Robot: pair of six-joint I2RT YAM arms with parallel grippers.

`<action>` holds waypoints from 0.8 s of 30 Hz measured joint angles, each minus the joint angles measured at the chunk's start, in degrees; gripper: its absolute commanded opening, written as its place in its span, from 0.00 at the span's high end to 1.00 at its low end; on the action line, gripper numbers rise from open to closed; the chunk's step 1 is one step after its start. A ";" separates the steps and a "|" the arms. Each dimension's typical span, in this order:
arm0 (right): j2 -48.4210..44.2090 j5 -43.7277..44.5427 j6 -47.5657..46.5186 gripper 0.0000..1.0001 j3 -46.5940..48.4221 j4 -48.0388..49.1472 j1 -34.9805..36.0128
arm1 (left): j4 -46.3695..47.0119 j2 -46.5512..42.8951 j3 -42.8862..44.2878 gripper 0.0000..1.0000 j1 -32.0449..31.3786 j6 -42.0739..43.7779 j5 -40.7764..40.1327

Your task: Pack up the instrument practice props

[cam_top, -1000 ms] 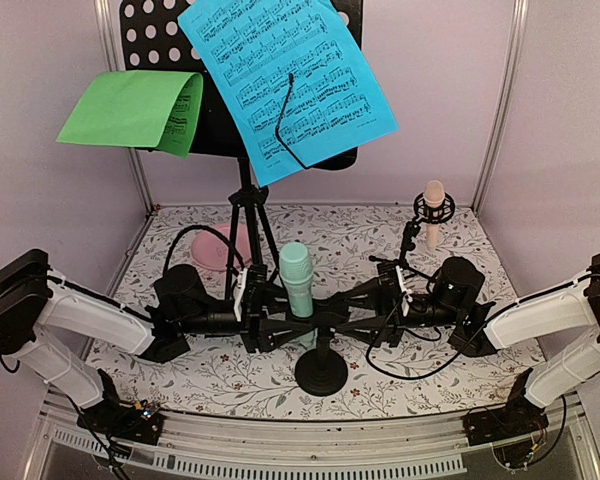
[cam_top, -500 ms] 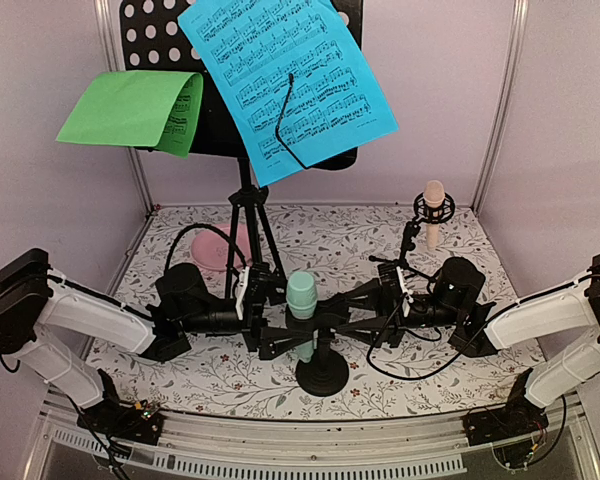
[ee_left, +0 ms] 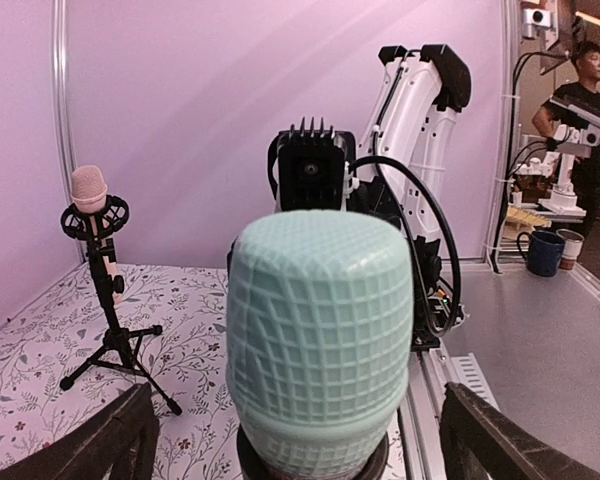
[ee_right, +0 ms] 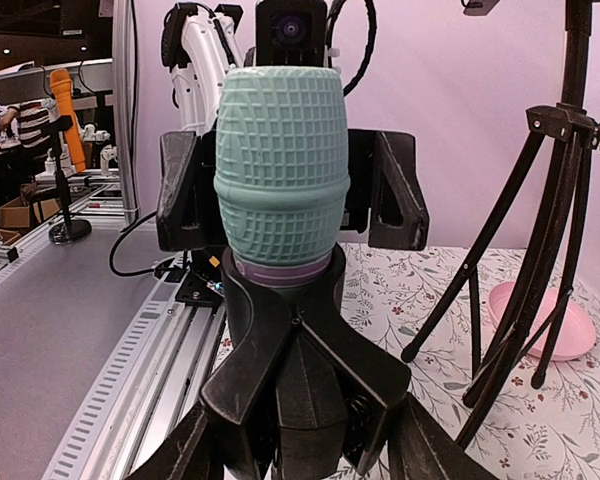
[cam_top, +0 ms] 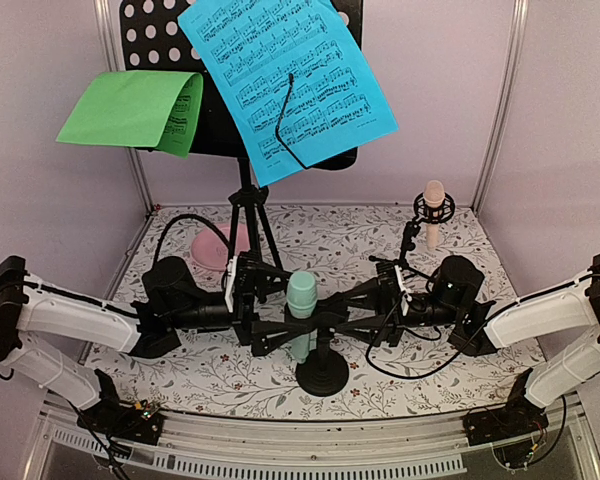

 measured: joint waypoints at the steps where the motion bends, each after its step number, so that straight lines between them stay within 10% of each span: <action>1: 0.00 0.02 -0.04 1.00 0.15 -0.22 0.00 | -0.61 -0.83 0.07 0.01 0.00 -0.13 -0.13; 10: 0.07 0.20 -0.33 1.00 0.50 -0.76 0.00 | -11.50 -4.37 4.57 0.03 -0.07 -0.46 -1.44; 24: 0.13 1.77 -0.83 1.00 1.27 -2.03 -0.02 | -17.33 -4.42 6.71 0.45 -1.29 -1.62 -3.98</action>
